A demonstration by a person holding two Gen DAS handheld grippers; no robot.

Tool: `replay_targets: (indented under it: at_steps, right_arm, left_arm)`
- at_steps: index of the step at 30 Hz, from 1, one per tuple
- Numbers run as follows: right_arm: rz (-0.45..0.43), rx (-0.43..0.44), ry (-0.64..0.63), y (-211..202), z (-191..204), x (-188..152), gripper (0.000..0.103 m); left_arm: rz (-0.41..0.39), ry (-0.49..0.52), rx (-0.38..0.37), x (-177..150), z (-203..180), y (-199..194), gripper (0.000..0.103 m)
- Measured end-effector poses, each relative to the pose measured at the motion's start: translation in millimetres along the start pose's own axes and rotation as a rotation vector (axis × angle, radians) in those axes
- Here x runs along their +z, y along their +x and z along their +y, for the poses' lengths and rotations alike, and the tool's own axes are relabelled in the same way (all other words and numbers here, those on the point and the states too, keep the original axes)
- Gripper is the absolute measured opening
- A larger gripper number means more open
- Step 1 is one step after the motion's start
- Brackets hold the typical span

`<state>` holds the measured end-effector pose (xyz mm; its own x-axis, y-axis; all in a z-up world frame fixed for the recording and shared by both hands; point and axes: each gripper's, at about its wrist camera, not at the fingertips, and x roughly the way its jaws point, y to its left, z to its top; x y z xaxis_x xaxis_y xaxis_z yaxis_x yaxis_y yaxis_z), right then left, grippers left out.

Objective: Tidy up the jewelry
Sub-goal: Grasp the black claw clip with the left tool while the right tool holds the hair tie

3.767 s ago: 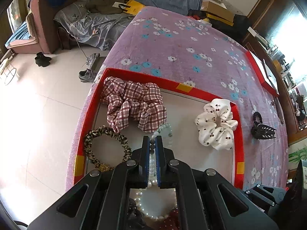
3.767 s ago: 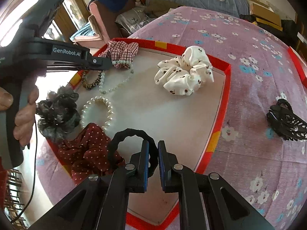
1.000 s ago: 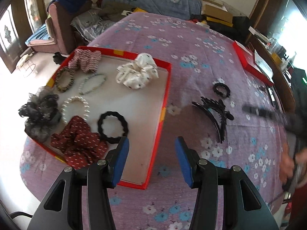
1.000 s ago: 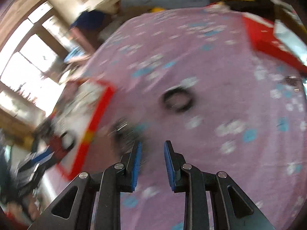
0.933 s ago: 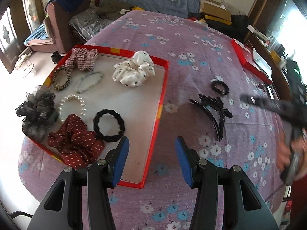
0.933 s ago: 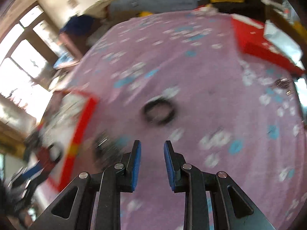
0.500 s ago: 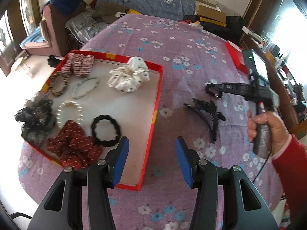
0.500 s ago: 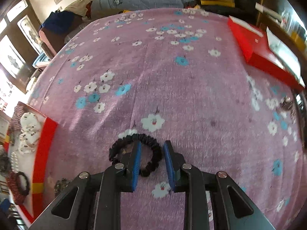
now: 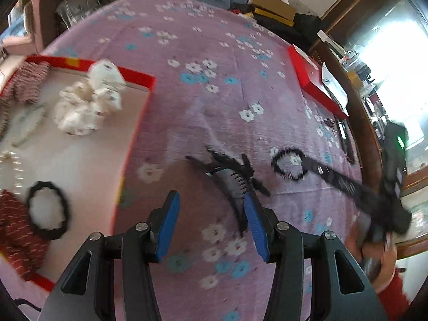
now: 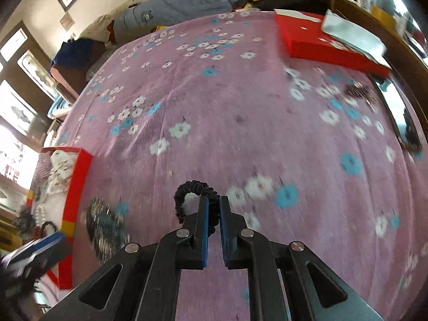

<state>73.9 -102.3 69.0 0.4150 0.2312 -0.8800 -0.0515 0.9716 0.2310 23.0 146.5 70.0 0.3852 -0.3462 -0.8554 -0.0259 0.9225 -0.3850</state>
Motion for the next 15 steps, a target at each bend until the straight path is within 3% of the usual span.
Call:
replay_targets:
  at_steps: [7,14,15]
  right_arm:
    - [-0.019,0.023,0.014,-29.2,-11.5,-30.6,0.008]
    - [-0.015,0.038,0.007,-38.0,-10.4,-44.8,0.008]
    - [-0.013,0.040,0.004,-39.2,-9.9,-46.8,0.008]
  left_arm:
    - [0.016,-0.029,0.001,-0.4,-1.9,25.7,0.044]
    - [0.037,-0.062,-0.033,-2.3,0.6,44.4,0.011]
    - [0.036,-0.066,-0.037,-3.2,-0.3,45.5,0.011]
